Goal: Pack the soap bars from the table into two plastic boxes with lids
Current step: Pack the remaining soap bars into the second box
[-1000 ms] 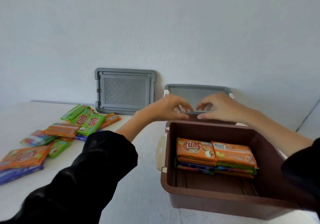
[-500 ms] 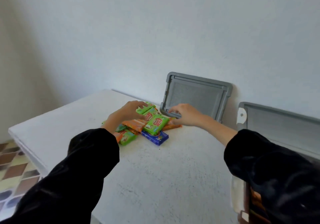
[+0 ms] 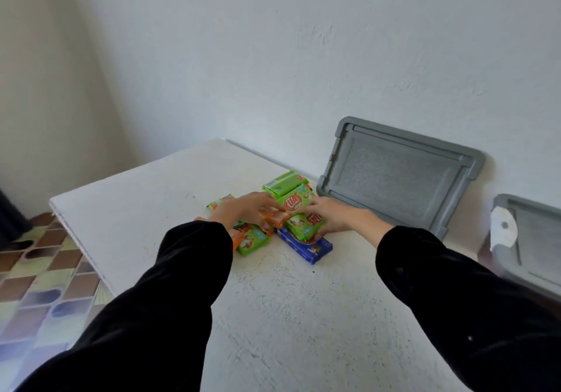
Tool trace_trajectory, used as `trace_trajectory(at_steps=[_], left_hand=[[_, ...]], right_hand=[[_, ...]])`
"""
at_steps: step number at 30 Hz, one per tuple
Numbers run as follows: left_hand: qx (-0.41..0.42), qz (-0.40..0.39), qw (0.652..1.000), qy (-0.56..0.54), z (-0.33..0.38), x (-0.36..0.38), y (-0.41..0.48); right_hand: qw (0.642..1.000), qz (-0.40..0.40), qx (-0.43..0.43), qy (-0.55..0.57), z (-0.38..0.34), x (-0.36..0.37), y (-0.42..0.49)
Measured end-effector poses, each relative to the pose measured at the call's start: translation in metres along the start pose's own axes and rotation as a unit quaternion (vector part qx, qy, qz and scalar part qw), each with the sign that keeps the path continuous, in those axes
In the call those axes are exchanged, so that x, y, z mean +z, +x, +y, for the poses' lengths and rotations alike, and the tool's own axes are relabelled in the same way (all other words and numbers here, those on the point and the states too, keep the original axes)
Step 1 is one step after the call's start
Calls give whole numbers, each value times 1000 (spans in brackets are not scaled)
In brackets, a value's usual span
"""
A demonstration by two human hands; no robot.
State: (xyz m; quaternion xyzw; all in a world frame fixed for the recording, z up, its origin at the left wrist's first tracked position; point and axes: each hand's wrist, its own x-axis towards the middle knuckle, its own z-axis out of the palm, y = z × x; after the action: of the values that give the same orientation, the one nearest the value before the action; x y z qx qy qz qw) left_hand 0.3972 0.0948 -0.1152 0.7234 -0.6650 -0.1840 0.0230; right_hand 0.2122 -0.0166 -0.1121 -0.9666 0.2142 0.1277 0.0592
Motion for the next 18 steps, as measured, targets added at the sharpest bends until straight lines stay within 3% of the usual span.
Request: trace_trajectory(at_steps=[12, 18], left_hand=[[-1, 22, 1000, 10, -11, 10, 7], [21, 109, 993, -48, 7, -3, -2]], right_hand=[[998, 54, 7, 39, 10, 15, -21], [994, 67, 42, 76, 16, 0, -46]])
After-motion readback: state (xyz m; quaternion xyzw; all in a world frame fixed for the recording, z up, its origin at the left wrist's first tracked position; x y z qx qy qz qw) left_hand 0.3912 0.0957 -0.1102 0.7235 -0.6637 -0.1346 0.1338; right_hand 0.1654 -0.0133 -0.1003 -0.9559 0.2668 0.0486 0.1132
